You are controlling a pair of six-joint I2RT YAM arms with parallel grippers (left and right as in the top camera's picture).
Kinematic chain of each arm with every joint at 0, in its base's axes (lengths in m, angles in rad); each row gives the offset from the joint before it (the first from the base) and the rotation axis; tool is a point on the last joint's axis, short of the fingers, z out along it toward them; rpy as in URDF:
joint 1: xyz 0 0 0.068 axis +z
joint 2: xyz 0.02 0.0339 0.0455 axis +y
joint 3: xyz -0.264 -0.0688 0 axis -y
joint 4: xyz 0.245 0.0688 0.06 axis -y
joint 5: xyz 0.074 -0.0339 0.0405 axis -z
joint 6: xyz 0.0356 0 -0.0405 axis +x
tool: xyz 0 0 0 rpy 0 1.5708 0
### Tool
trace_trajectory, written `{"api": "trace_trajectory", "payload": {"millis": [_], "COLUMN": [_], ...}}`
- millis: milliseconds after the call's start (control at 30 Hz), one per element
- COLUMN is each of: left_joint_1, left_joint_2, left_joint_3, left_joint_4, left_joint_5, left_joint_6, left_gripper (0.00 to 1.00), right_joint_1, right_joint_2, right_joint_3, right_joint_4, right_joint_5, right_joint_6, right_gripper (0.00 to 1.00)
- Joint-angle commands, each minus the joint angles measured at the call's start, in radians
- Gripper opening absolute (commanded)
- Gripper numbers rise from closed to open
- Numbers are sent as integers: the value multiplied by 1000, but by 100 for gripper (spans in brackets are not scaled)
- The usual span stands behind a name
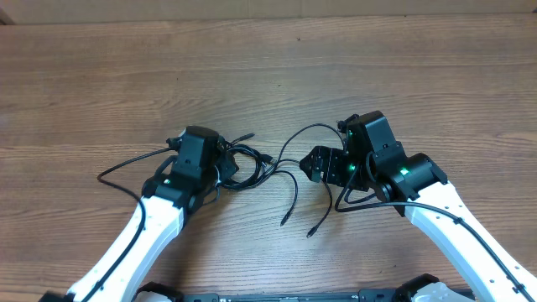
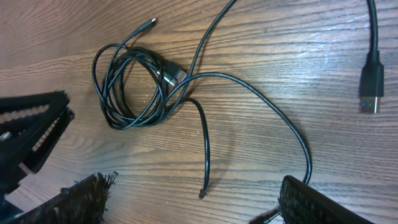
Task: Untangle cables
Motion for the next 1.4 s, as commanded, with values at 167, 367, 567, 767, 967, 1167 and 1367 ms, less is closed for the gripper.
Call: {"api": "trace_trajectory", "payload": {"millis": [167,367,567,767,967,1167,1367], "left_joint_1": [17,26,26,26,26,26,38], "left_joint_2": [185,216,215,207,195,195,154], "left_joint_3": [4,4,4,20,54,60,165], "left_joint_4": [149,226,215,222,189,107,-130], "left_joint_5": [-75,-13,23,123,226,242,128], "left_joint_6": [116,234,257,275,195,140,198], "left_gripper": [38,25,24,18,13,21,25], "right_joint_1": [-2,-2,-2,-2,-2,-2,-2], "right_joint_2": [-21,-21,-21,-21,-21,-21,-21], "right_joint_3": [19,19,19,19,19,19,19], "right_joint_4": [6,22,23,22,21,21,18], "right_joint_5": [19,37,37,37,37,37,37], "right_joint_6": [-3,-3,-2,-3,-2,-3,-3], "right_gripper": [89,90,90,91,91,91,91]}}
